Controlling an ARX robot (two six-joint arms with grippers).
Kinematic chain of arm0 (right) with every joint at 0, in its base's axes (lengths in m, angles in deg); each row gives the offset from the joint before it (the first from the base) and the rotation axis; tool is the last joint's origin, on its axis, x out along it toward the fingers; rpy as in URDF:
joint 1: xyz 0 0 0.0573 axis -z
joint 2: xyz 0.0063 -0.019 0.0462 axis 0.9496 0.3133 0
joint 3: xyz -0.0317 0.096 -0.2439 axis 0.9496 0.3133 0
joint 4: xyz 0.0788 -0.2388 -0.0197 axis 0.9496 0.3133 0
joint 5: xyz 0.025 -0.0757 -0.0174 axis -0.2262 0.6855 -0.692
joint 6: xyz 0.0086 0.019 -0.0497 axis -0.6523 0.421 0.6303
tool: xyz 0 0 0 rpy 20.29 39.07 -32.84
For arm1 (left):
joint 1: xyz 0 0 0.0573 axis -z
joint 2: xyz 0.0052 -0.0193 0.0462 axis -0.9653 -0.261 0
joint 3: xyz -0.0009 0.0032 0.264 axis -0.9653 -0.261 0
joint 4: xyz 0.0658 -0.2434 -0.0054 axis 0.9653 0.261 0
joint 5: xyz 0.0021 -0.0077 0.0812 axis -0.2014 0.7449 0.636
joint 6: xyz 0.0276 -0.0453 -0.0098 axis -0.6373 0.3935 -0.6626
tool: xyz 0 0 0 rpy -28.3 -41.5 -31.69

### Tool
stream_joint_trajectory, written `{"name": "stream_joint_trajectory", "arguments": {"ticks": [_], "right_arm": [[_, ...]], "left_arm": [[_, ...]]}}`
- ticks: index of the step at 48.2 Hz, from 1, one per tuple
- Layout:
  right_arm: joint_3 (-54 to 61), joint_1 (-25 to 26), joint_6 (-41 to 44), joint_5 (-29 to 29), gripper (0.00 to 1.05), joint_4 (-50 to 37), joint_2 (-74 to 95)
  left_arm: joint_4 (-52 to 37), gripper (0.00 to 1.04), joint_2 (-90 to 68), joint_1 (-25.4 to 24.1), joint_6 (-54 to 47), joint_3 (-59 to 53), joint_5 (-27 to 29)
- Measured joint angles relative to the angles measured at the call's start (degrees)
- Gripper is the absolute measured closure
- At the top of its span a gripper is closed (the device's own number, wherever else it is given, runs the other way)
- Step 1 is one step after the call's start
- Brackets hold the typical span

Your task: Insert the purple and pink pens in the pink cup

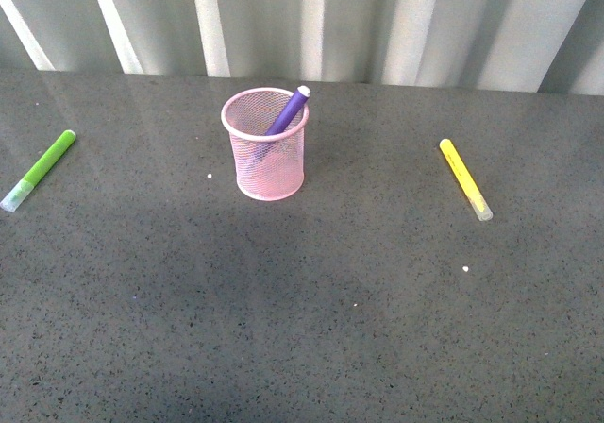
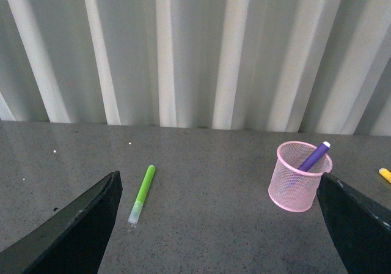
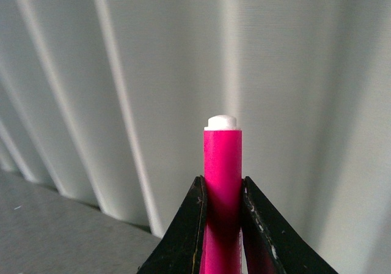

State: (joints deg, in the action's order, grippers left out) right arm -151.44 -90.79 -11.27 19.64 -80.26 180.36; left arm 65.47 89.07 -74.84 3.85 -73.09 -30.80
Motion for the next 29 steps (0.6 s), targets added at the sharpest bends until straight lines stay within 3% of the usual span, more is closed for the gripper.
{"name": "stream_joint_trajectory", "arguments": {"ticks": [11,29], "right_arm": [[-1.2,-5.3,-0.4,-2.4,0.94,-3.7,8.0],[-14.8,-7.4,-5.3,0.2,0.94,-0.6,19.4]], "left_arm": [[0.0,0.07,0.0,0.0,0.0,0.0,0.0],[0.0,0.07,0.0,0.0,0.0,0.0,0.0]]}}
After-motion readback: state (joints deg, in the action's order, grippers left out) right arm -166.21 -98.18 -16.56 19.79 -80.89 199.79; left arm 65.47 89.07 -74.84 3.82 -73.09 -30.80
